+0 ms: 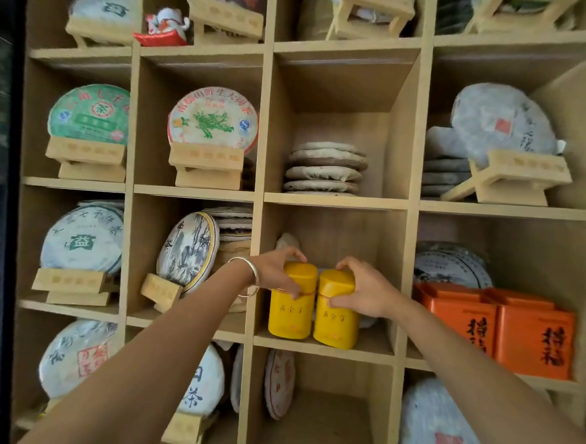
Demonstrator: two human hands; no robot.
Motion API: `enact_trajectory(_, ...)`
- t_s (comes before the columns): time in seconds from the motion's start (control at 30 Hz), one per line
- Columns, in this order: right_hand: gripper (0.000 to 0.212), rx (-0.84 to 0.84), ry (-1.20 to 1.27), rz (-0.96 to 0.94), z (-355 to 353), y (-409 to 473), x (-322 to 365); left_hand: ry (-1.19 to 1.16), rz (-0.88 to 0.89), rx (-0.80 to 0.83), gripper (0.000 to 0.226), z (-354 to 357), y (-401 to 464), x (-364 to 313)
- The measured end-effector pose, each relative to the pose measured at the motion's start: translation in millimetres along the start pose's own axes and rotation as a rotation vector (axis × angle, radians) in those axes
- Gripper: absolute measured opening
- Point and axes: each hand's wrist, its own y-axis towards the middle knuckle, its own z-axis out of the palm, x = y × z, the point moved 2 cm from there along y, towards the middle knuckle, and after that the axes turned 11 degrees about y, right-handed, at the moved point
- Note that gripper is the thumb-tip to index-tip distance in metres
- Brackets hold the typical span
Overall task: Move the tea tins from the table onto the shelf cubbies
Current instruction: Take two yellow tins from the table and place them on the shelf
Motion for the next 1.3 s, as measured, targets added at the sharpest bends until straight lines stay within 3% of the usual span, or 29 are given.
enact_trajectory(0.3, 0.061, 0.045, 0.078, 0.022, 10.5, 12.3, -9.5, 0.192, -0.015, 0.122, 0.076, 6.3, 28.5, 3.6)
enact_trajectory(0.53, 0.065, -0.033, -0.137, -0.059, 13.0, 11.2, -11.4, 0.498, 0.051, -0.001, 0.083, 10.9, 30.7, -0.7)
enact_trajectory(0.73, 0.066, -0.012, 0.016, -0.005, 14.1, 6.5, -14.7, 0.586, 0.081, -0.106, 0.089, 25.1, 23.1, 5.5)
enact_trajectory(0.8, 0.073, -0.038, 0.086, 0.018, 16.9, 1.4, -15.5, 0.585, 0.082, -0.128, 0.09, 28.2, 19.5, 6.9)
enact_trajectory(0.93, 0.106, -0.068, 0.158, 0.086, 20.6, -10.1, -15.5, 0.552, 0.118, -0.19, 0.089, 24.8, 10.4, 5.3)
enact_trajectory(1.0, 0.111, -0.156, 0.197, 0.095, 19.0, -18.5, -16.0, 0.502, 0.161, -0.225, 0.083, 20.9, 6.1, 3.8)
enact_trajectory(1.13, 0.094, -0.29, 0.225, 0.064, 21.9, -37.7, -19.2, 0.521, 0.232, -0.247, 0.061, 15.0, -0.2, 3.5)
enact_trajectory(1.23, 0.063, -0.179, 0.259, 0.105, 32.3, -44.8, -22.6, 0.561, 0.26, -0.234, 0.059, 15.5, -4.9, 3.7)
enact_trajectory(1.3, 0.059, -0.152, 0.292, 0.14, 38.9, -46.0, -24.0, 0.593, 0.259, -0.234, 0.059, 16.5, -6.5, 3.3)
